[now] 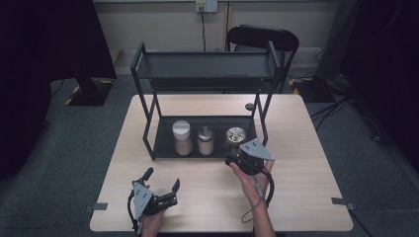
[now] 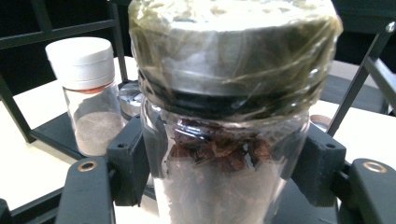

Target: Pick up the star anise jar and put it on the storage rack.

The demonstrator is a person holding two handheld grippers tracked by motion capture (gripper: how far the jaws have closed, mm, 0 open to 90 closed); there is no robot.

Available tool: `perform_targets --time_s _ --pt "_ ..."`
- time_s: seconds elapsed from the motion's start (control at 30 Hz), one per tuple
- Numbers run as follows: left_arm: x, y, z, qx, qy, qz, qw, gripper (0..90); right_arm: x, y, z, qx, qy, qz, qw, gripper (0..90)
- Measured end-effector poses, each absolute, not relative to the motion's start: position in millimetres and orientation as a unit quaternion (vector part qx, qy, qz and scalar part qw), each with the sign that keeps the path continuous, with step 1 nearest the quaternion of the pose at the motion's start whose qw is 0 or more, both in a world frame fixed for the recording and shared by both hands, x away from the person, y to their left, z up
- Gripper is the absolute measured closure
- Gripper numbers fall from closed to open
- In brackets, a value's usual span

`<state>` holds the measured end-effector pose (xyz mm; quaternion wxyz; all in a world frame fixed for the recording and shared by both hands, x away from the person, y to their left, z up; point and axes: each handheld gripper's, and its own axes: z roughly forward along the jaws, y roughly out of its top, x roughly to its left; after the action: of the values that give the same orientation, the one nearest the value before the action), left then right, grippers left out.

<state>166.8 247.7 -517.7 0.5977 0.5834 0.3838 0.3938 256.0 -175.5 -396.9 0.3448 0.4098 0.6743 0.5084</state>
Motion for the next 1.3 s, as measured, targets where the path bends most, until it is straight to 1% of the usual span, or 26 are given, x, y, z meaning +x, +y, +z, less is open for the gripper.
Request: perform_targets --time_s 0.4,1.0,1.17,1.3 --pt "166.8 247.8 -517.7 0.583 0.384 0.393 0.598 1.0 275.8 -168.4 -404.0 0.418 0.68 0.498 0.34 30.6" --pt "167.1 248.3 -517.7 0.584 0.383 0.392 0.599 1.0 297.0 -157.6 -412.4 0.424 0.683 0.484 0.346 30.6" --pt "167.2 248.6 -517.7 0.584 0.382 0.392 0.599 1.0 304.2 -158.4 -415.2 0.432 0.684 0.483 0.336 30.6" --pt "167.4 249.0 -517.8 0.585 0.382 0.391 0.6 1.0 308.8 -155.8 -416.4 0.433 0.69 0.471 0.338 30.6"
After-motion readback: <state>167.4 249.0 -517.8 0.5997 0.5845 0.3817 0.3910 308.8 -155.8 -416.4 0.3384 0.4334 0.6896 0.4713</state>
